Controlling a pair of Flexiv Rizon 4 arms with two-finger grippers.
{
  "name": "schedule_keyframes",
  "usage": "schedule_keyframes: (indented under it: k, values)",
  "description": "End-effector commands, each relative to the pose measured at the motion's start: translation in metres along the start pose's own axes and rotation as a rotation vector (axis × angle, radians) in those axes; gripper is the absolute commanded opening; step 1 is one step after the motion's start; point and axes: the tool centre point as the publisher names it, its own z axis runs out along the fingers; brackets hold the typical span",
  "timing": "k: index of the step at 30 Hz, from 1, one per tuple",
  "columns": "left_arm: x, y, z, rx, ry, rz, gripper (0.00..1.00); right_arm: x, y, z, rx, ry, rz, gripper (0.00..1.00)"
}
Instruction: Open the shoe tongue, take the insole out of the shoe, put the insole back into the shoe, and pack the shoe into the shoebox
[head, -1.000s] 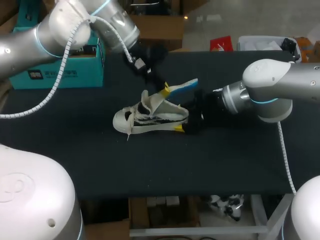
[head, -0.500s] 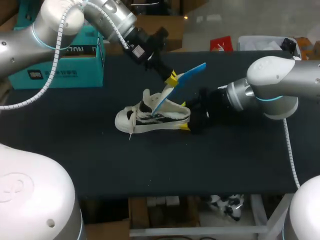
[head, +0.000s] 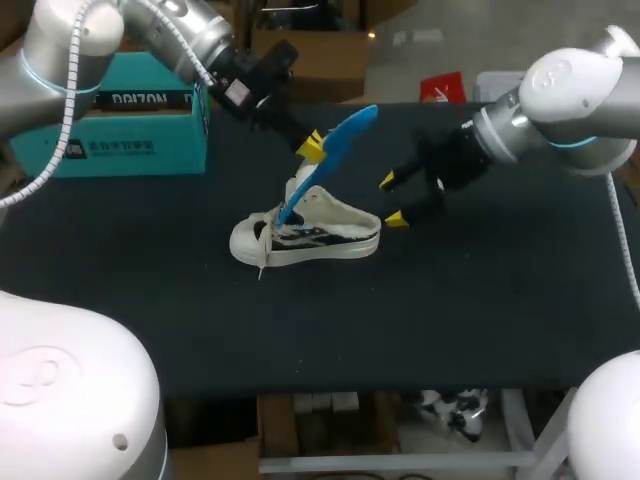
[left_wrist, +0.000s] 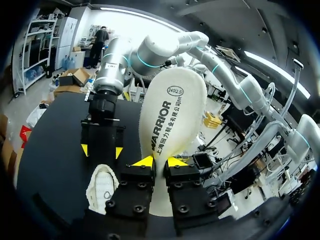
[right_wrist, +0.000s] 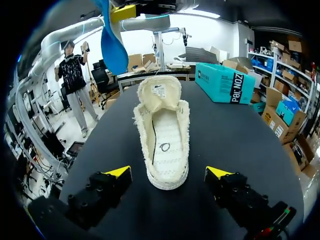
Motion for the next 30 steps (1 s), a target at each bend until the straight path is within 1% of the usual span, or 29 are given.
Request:
schedule_keyframes:
  k: [1,5,9,11,12,14,15,17,18,20,21,24,26,30]
  values:
    - [0.022,0.028,-0.028,0.053,-0.040,-0.031,0.00,-0.015,0.035,-0.005,0.214,0.052,0.001,1.00]
    - [0.030,0.049,-0.046,0.068,-0.077,-0.086,0.00,-0.025,0.052,0.002,0.323,0.070,0.007,1.00]
    - [0.038,0.067,-0.059,0.079,-0.113,-0.126,0.00,-0.030,0.063,0.010,0.413,0.063,0.012,1.00]
    - [0.041,0.076,-0.064,0.084,-0.123,-0.150,0.00,-0.031,0.067,0.015,0.431,0.066,-0.001,1.00]
    - [0.043,0.080,-0.066,0.085,-0.139,-0.167,0.00,-0.032,0.069,0.019,0.461,0.064,0.009,1.00]
    - [0.045,0.087,-0.071,0.089,-0.157,-0.193,0.00,-0.033,0.071,0.024,0.483,0.069,0.000,1.00]
    - [0.047,0.091,-0.074,0.091,-0.176,-0.208,0.00,-0.033,0.072,0.027,0.515,0.066,0.008,1.00]
    - [0.050,0.098,-0.079,0.097,-0.193,-0.230,0.00,-0.034,0.073,0.032,0.542,0.067,0.007,1.00]
    - [0.052,0.102,-0.081,0.097,-0.205,-0.241,0.00,-0.034,0.073,0.034,0.573,0.062,0.020,1.00]
    - [0.053,0.109,-0.085,0.103,-0.216,-0.263,0.00,-0.035,0.072,0.039,0.590,0.061,0.028,1.00]
    - [0.054,0.112,-0.087,0.101,-0.224,-0.275,0.00,-0.035,0.070,0.041,0.618,0.055,0.046,1.00]
    - [0.055,0.121,-0.090,0.098,-0.243,-0.307,0.00,-0.035,0.066,0.050,0.662,0.043,0.074,1.00]
    - [0.055,0.126,-0.091,0.094,-0.254,-0.326,0.00,-0.034,0.064,0.055,0.673,0.042,0.082,1.00]
    - [0.055,0.139,-0.092,0.089,-0.266,-0.352,0.00,-0.029,0.062,0.065,0.717,0.013,0.096,1.00]
